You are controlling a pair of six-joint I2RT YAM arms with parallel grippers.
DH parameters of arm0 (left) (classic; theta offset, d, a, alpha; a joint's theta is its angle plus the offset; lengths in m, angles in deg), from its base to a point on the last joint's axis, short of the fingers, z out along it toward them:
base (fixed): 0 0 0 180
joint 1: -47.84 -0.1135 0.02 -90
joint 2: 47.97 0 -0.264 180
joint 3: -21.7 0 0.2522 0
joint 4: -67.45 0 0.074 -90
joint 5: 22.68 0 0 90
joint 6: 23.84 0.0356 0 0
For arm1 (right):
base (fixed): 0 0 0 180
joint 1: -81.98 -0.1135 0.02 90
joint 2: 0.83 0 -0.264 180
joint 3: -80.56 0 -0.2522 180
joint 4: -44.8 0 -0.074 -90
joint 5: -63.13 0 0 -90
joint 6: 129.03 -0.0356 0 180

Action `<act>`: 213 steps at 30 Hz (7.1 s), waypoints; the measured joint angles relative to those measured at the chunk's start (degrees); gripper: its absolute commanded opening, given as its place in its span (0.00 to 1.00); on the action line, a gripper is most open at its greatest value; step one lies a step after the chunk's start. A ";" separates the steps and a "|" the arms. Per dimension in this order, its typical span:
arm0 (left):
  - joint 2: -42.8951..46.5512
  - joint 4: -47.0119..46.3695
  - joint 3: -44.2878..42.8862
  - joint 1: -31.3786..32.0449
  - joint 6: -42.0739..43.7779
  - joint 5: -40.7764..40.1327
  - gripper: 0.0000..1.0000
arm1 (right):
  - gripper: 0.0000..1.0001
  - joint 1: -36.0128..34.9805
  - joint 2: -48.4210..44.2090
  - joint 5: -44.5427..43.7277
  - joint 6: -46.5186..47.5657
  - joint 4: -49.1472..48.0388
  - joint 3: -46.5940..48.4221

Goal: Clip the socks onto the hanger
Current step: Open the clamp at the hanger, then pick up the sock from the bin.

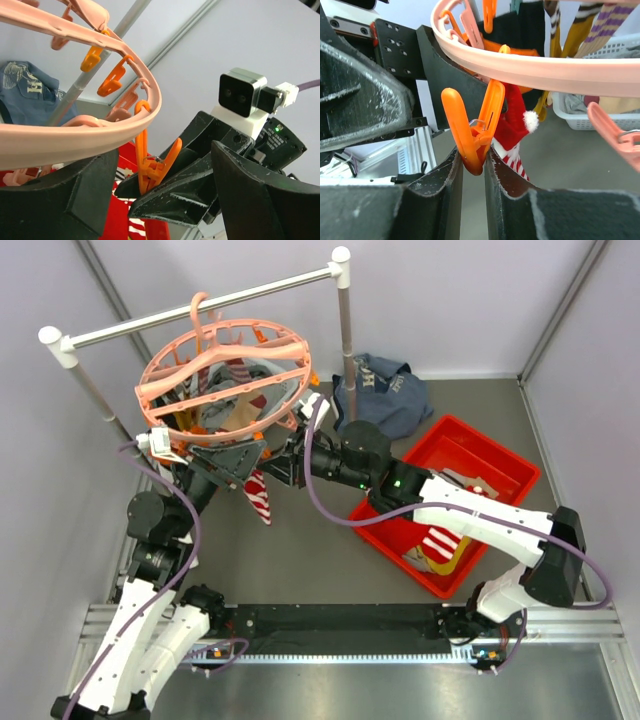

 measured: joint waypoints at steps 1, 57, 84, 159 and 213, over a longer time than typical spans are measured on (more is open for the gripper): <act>-0.02 -0.09 0.22 0.00 -0.46 -0.48 0.73 | 0.00 0.00 0.31 0.04 0.00 0.00 0.00; -6.45 -2.12 -0.24 0.11 4.48 -2.32 0.11 | 0.59 0.39 -23.21 -13.68 8.33 7.52 -20.35; -9.03 1.03 -3.34 0.11 5.27 -3.52 0.11 | 0.35 -4.68 0.57 -20.65 39.91 -16.76 -7.91; -11.19 -19.37 5.79 2.25 5.22 -9.05 0.64 | 0.00 -3.17 3.74 -25.11 12.44 6.21 6.93; -10.69 -15.76 5.35 4.94 11.82 -13.07 0.22 | 0.58 31.32 -34.47 -34.42 -20.65 57.42 -32.68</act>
